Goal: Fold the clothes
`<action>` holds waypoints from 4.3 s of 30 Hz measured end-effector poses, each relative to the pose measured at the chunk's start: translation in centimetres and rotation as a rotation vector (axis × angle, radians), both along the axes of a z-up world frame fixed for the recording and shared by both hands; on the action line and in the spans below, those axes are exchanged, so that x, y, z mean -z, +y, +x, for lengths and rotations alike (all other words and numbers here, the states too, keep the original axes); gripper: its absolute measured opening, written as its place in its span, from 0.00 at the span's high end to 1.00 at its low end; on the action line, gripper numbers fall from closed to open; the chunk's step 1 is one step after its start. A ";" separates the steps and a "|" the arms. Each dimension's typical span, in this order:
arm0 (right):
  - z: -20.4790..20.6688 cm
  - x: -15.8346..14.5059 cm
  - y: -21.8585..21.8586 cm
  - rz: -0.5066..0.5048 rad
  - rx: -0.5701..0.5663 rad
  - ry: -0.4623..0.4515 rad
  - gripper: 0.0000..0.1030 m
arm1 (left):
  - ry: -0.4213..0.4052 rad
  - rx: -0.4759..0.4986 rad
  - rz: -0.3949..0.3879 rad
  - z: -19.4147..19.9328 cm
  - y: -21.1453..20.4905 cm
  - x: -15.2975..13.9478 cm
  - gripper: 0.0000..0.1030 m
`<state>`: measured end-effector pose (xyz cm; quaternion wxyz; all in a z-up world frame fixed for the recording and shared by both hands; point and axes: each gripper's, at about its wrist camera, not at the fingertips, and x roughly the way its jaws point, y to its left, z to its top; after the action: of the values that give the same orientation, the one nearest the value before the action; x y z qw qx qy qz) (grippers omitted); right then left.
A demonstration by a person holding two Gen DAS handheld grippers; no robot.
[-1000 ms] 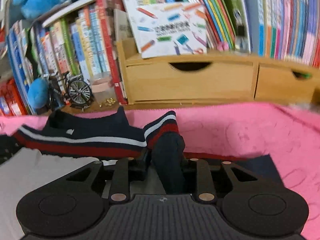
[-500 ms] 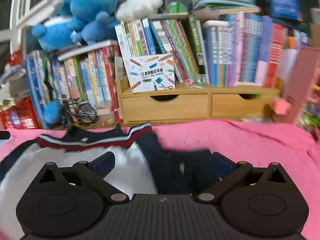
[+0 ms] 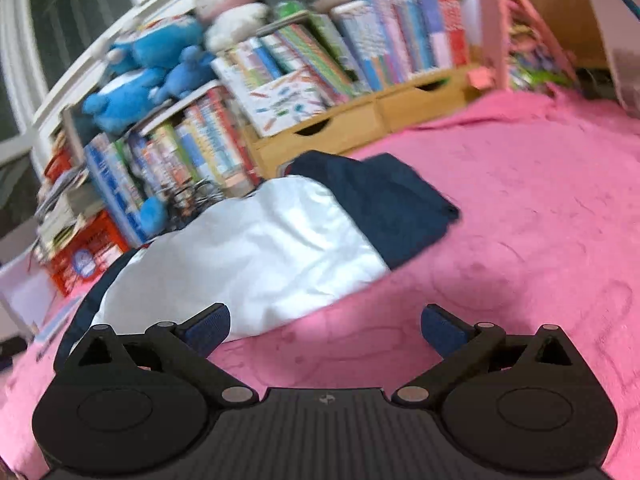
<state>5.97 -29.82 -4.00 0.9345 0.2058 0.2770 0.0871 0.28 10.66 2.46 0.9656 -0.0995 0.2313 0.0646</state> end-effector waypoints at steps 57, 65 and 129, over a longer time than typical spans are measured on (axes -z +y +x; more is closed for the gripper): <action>12.1 1.4 -4.9 0.387 0.102 0.139 0.82 | 0.097 -0.203 -0.360 10.4 2.0 3.5 0.37; 7.6 -2.1 -4.5 0.368 0.022 0.108 0.92 | 0.023 -0.197 -0.308 6.5 3.1 0.3 0.94; -2.9 -1.6 11.3 -0.498 -0.105 -0.134 0.37 | 0.116 -0.136 0.292 0.1 -1.2 6.3 0.00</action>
<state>3.11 -18.53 -2.40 0.9668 -0.0515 0.2377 0.0780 0.35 9.48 -3.85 0.9483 0.0302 0.2675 0.1682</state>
